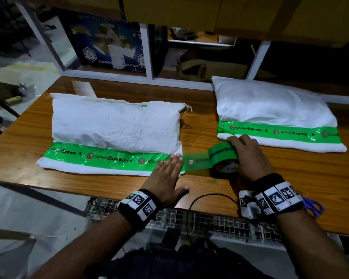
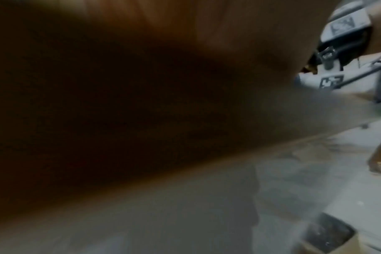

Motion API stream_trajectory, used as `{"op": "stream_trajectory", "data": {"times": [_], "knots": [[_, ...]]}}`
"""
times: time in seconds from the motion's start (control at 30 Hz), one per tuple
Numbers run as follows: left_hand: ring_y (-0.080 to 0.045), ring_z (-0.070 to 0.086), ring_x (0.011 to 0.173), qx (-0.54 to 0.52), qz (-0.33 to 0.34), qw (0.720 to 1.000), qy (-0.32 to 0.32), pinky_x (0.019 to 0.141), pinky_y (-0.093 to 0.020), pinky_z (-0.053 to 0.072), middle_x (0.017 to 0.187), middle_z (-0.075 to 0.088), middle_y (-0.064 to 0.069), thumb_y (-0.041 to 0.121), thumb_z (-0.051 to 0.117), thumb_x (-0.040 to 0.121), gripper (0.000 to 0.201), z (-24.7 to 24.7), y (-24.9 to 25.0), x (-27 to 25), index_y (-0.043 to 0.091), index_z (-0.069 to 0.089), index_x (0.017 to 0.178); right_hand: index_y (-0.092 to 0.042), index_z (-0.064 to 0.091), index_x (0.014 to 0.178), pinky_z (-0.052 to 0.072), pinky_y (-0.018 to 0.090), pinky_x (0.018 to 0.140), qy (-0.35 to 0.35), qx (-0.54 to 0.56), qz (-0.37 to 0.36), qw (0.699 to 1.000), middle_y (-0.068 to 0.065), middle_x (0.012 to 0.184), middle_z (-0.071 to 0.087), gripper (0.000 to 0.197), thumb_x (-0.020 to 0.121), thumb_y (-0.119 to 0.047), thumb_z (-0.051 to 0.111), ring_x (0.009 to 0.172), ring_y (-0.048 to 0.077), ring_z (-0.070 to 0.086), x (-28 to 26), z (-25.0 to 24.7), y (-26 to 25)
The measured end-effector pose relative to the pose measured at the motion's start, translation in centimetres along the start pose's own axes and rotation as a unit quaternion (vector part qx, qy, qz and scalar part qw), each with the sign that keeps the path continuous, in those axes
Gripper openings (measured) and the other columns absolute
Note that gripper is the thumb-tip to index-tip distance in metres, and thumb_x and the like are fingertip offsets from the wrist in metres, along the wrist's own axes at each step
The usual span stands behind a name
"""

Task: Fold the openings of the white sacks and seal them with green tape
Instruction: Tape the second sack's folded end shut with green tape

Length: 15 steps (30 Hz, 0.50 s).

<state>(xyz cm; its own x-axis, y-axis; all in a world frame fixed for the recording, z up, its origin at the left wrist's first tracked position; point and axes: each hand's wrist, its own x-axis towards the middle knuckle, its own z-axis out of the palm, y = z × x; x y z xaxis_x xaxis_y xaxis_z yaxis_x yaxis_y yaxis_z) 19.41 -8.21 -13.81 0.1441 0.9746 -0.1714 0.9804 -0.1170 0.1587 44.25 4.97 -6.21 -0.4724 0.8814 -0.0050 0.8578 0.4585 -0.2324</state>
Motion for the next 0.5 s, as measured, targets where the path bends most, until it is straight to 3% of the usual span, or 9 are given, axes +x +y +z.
{"op": "stream_trajectory", "data": {"times": [0.17, 0.33, 0.5], "knots": [[-0.018, -0.003, 0.153, -0.02, 0.047, 0.999, 0.004, 0.124, -0.045, 0.008, 0.166, 0.0, -0.004, 0.077, 0.01, 0.089, 0.095, -0.7, -1.6, -1.8, 0.012, 0.002, 0.159, -0.023, 0.045, 0.137, 0.049, 0.045, 0.083, -0.006, -0.019, -0.004, 1.0, 0.01, 0.127, 0.045, 0.075, 0.072, -0.009, 0.079, 0.117, 0.033, 0.041, -1.9, 0.1, -0.9], [-0.018, -0.011, 0.152, -0.001, 0.024, 1.0, 0.008, 0.124, -0.043, 0.0, 0.165, -0.008, -0.004, 0.076, 0.016, 0.092, 0.095, -0.7, -0.5, -1.9, 0.011, -0.004, 0.158, -0.024, 0.044, 0.141, 0.047, 0.04, 0.092, -0.013, 0.083, 0.03, 0.996, 0.009, 0.139, 0.044, 0.083, 0.07, 0.005, 0.075, 0.125, 0.033, 0.046, -2.8, 0.6, -0.7], [-0.019, -0.013, 0.152, -0.027, 0.018, 0.999, 0.012, 0.124, -0.042, -0.002, 0.164, -0.011, -0.005, 0.077, 0.017, 0.092, 0.096, -0.1, 0.5, -1.3, 0.011, -0.007, 0.158, -0.025, 0.042, 0.144, 0.048, 0.039, 0.092, -0.006, 0.093, 0.047, 0.995, 0.011, 0.134, 0.046, 0.087, 0.07, 0.005, 0.078, 0.121, 0.032, 0.049, -3.4, 1.1, -0.7]]}}
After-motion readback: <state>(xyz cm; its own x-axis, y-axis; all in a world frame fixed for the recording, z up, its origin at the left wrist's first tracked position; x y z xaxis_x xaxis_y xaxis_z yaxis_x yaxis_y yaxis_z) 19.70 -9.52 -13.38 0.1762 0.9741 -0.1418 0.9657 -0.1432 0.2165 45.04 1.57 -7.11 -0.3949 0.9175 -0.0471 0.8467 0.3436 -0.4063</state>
